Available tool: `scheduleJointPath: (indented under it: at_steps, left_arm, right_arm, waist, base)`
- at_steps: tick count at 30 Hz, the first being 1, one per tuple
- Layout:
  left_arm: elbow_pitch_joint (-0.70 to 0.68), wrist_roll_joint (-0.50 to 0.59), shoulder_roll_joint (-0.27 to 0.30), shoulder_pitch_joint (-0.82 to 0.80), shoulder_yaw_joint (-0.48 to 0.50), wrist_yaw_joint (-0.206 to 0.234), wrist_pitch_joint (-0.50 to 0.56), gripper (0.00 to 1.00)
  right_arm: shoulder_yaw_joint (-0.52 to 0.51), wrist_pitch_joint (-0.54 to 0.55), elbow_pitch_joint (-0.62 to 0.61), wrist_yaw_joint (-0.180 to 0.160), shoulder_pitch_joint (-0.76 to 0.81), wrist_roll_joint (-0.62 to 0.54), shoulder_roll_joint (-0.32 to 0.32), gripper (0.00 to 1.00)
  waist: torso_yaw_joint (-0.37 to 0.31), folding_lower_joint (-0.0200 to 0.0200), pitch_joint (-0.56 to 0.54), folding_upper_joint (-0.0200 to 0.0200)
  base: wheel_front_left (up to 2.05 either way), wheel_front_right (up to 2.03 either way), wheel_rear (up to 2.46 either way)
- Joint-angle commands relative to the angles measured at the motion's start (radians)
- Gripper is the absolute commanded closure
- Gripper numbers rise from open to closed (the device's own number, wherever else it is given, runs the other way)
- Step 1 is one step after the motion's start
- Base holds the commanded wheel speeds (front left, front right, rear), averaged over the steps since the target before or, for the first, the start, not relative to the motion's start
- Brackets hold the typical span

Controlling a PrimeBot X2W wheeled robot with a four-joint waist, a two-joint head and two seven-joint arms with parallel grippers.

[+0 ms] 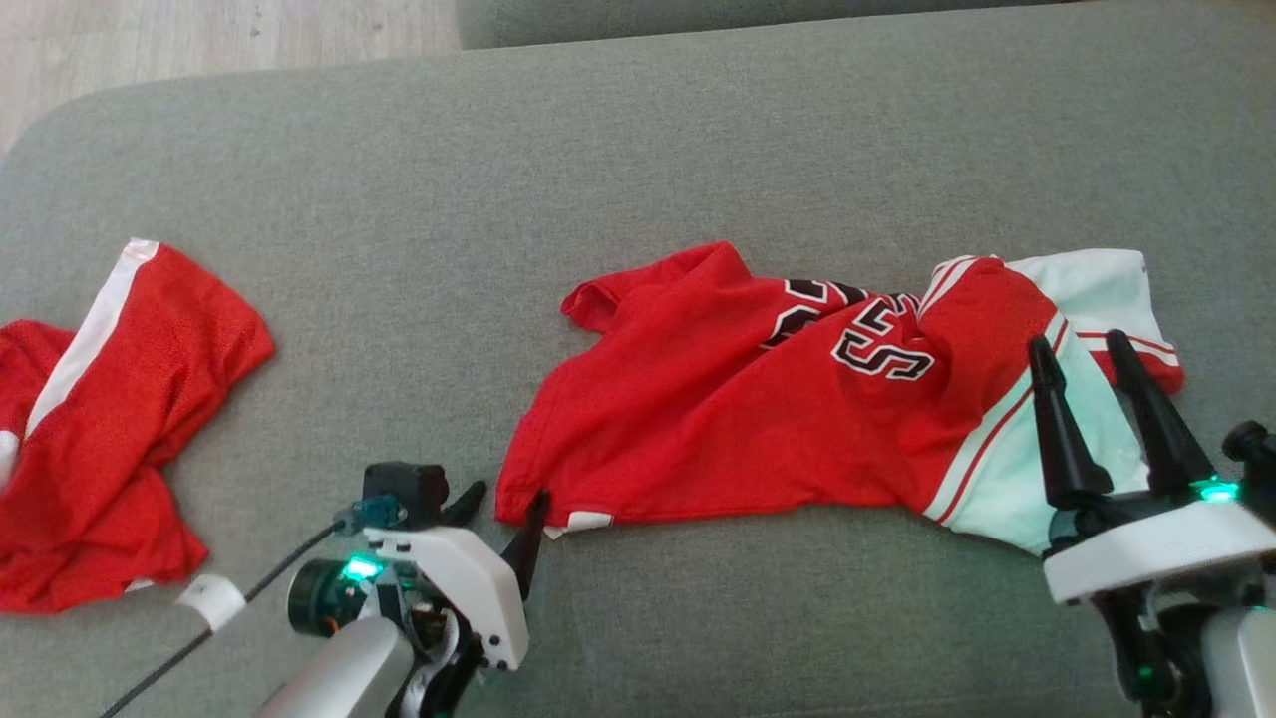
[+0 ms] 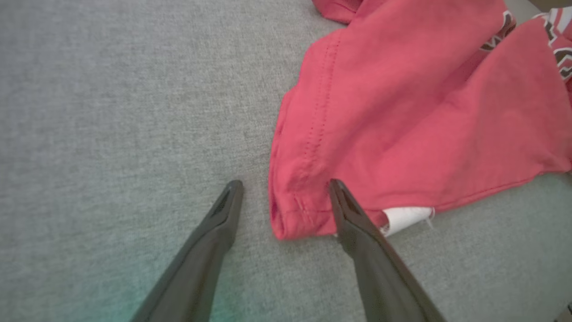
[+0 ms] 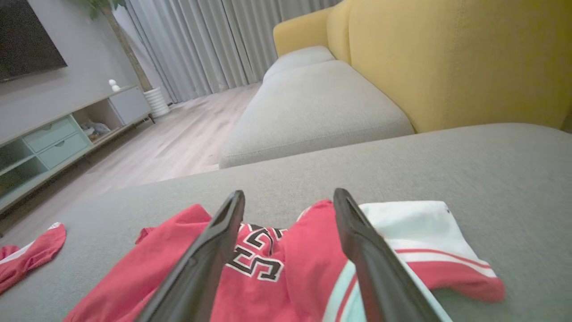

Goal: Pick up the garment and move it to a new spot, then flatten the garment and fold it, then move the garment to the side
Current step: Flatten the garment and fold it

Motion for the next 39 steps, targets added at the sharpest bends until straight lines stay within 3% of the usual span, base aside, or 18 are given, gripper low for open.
scheduleJointPath:
  at_steps: [1, 2, 3, 5, 8, 9, 13, 26, 27, 28, 29, 33, 39]
  left_arm:
    - [0.005, -0.011, 0.008, -0.019, 0.007, -0.013, 0.04, 0.0]
    - [0.007, -0.016, 0.007, -0.018, -0.004, -0.023, 0.059, 0.0]
    - [0.008, -0.016, 0.008, -0.019, -0.018, -0.033, 0.082, 0.42]
    - [0.006, -0.005, 0.015, -0.023, -0.052, -0.048, 0.122, 1.0]
    - [-0.004, 0.013, 0.023, -0.028, -0.081, -0.052, 0.153, 1.0]
    - [-0.012, 0.018, 0.028, -0.028, -0.083, -0.045, 0.155, 1.0]
    - [-0.024, 0.02, 0.034, -0.028, -0.079, -0.035, 0.15, 1.0]
    - [-0.042, 0.034, 0.036, -0.058, -0.068, -0.02, 0.112, 1.0]
    - [-0.042, 0.034, 0.036, -0.058, -0.065, -0.019, 0.106, 1.0]
    - [-0.044, 0.032, 0.036, -0.058, -0.06, -0.017, 0.097, 1.0]
    - [-0.047, 0.031, 0.037, -0.057, -0.055, -0.016, 0.089, 1.0]
    - [-0.086, 0.024, 0.043, -0.055, -0.025, -0.016, 0.03, 1.0]
    - [-0.203, 0.044, 0.077, -0.055, 0.028, 0.002, -0.072, 1.0]
  right_arm:
    - [0.005, 0.011, -0.025, -0.001, -0.028, 0.005, -0.015, 0.0]
    - [-0.008, 0.024, -0.016, -0.001, -0.023, 0.004, -0.017, 0.0]
    - [-0.021, 0.042, -0.007, -0.001, -0.018, 0.001, -0.021, 0.0]
    - [-0.054, 0.093, 0.012, -0.001, 0.0, -0.007, -0.027, 0.0]
    - [-0.112, 0.223, 0.046, -0.001, 0.033, -0.022, -0.041, 0.0]
    - [-0.142, 0.313, 0.063, -0.001, 0.046, -0.016, -0.058, 0.0]
    - [-0.181, 0.444, 0.1, -0.001, 0.049, 0.0, -0.097, 0.0]
    - [-0.181, 0.558, 0.286, -0.001, -0.059, 0.07, -0.156, 0.0]
    - [-0.177, 0.583, 0.298, -0.001, -0.06, 0.083, -0.156, 0.35]
    - [-0.174, 0.604, 0.301, -0.001, -0.061, 0.096, -0.158, 0.91]
    - [-0.174, 0.619, 0.3, -0.001, -0.062, 0.105, -0.16, 1.0]
    - [-0.196, 0.642, 0.258, -0.001, -0.06, 0.137, -0.157, 1.0]
    - [-0.228, 0.559, 0.096, -0.001, -0.051, 0.139, -0.17, 1.0]
  waist:
    - [-0.003, 0.0, 0.002, 0.0]
    - [-0.004, 0.0, 0.004, 0.0]
    - [-0.005, 0.0, 0.005, 0.0]
    - [-0.006, 0.0, 0.008, 0.0]
    - [-0.008, 0.0, 0.014, 0.0]
    - [-0.012, 0.0, 0.019, 0.0]
    - [-0.016, 0.0, 0.029, 0.0]
    - [0.022, 0.0, 0.084, 0.0]
    - [0.024, 0.0, 0.085, 0.0]
    - [0.026, 0.0, 0.086, 0.0]
    - [0.028, 0.0, 0.086, 0.0]
    - [0.029, 0.0, 0.082, 0.0]
    - [0.023, 0.0, 0.049, 0.0]
  base:
    - [0.0, 0.0, 0.0]
    - [0.0, 0.0, 0.0]
    - [0.0, 0.0, 0.0]
    - [0.0, 0.0, 0.0]
    - [0.0, 0.0, 0.0]
    - [0.0, 0.0, 0.0]
    - [0.0, 0.0, 0.0]
    - [0.0, 0.0, 0.0]
    - [0.0, 0.0, 0.0]
    - [0.0, 0.0, 0.0]
    - [0.0, 0.0, 0.0]
    - [0.0, 0.0, 0.0]
    - [0.0, 0.0, 0.0]
